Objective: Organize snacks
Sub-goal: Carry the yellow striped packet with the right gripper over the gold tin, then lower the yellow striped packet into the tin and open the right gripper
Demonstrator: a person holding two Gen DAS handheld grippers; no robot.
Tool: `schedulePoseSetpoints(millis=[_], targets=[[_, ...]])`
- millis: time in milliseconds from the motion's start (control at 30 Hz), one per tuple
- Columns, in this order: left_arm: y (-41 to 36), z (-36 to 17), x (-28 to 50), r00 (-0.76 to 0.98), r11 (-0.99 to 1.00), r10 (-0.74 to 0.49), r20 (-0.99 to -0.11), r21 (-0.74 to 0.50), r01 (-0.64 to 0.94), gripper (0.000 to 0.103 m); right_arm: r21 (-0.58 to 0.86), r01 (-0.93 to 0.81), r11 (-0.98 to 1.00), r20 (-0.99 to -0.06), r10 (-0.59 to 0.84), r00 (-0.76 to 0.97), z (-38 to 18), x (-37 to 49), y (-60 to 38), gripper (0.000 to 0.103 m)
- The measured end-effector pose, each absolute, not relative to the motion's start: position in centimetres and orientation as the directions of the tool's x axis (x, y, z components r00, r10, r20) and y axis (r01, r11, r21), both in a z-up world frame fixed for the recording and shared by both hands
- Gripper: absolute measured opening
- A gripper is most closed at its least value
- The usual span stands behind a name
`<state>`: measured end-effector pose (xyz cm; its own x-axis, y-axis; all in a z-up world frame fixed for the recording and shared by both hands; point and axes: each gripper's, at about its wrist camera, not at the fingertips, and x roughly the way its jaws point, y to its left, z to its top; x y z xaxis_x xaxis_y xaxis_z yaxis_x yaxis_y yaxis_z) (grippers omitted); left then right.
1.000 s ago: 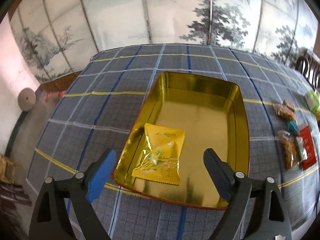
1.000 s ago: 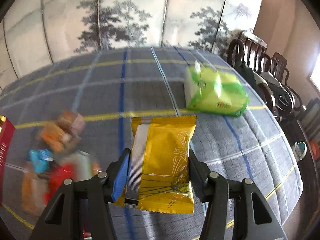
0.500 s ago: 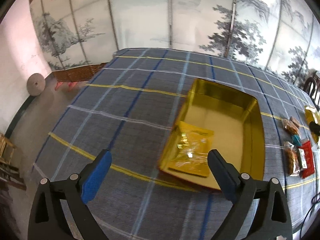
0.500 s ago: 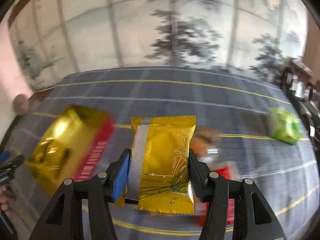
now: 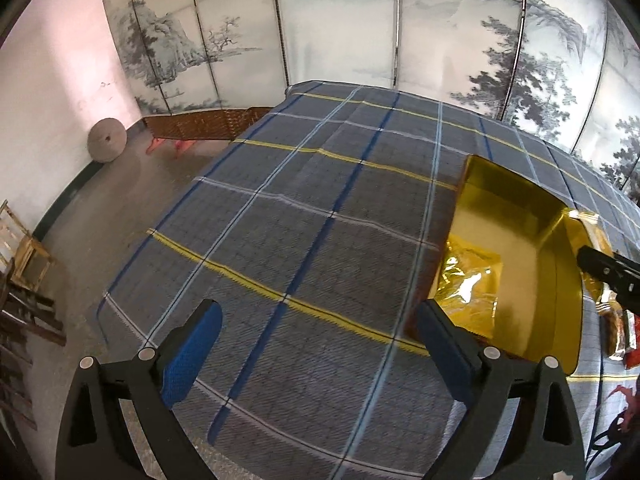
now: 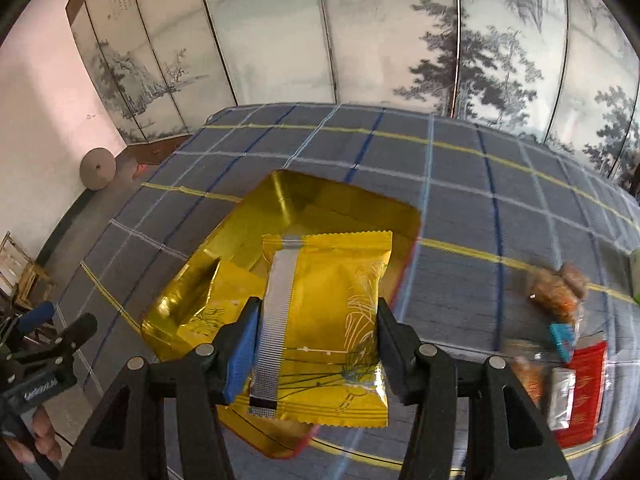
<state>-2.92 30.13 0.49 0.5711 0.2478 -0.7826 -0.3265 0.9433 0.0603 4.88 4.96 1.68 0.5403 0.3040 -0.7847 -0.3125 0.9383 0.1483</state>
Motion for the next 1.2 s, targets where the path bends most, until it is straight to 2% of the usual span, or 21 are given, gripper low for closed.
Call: schedulePoseSetpoints(millis=[200, 633, 1200], targets=[[30.4, 0.1, -3.0, 0.560, 0.940, 0.256, -0.788, 0.069, -0.333, 0.097, 0.152, -0.314, 0.937, -0.797, 0.304, 0.522, 0.1, 5.7, 6.9, 0.055], [30.4, -0.4, -2.7, 0.553, 0.944, 0.245, -0.797, 0.065, -0.324, 0.097, 0.063, -0.342, 0.937, -0.847, 0.232, 0.479, -3.0, 5.9, 9.2, 0.055], [29.0, -0.5, -2.2, 0.559, 0.955, 0.219, -0.799, 0.059, -0.290, 0.097, -0.044, -0.332, 0.942, -0.858, 0.135, 0.496, -3.7, 6.3, 7.6, 0.055]])
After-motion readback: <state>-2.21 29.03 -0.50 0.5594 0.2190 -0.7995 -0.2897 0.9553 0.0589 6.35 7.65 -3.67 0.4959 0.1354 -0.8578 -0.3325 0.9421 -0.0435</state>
